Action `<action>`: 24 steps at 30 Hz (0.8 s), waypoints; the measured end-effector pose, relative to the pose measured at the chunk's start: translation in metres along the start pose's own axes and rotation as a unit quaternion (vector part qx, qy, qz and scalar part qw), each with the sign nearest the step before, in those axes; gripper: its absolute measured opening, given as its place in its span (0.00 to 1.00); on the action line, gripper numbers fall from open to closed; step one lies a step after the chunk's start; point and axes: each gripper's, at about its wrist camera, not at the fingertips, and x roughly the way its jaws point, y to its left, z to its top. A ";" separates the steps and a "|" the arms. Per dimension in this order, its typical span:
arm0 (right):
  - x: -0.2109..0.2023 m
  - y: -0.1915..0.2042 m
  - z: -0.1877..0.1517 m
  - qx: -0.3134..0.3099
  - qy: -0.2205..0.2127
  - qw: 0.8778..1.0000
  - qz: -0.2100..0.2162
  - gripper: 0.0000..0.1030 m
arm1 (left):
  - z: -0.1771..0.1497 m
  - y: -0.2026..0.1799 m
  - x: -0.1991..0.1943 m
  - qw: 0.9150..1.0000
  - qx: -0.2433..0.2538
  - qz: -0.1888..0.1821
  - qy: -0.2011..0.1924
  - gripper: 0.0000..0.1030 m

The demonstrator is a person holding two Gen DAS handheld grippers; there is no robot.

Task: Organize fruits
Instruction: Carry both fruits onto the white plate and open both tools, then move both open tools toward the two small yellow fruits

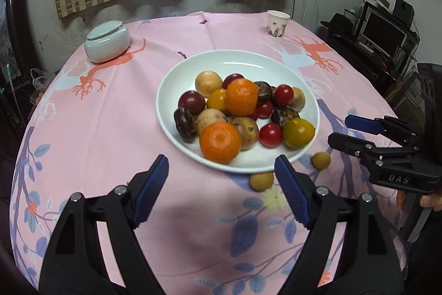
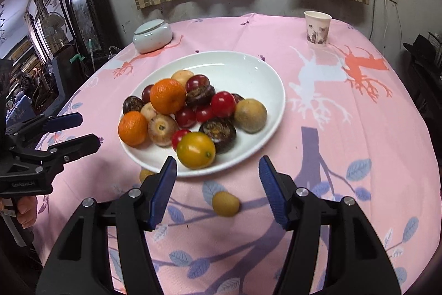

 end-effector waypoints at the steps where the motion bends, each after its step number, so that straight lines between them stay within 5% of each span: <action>1: -0.003 -0.001 -0.004 0.004 -0.003 1.000 0.001 0.61 | -0.004 -0.001 -0.001 1.000 -0.001 -0.003 0.001 0.79; 24: 0.036 0.017 -0.030 -0.052 0.051 0.997 -0.035 0.60 | -0.051 -0.003 0.020 0.997 -0.040 -0.020 0.066 0.84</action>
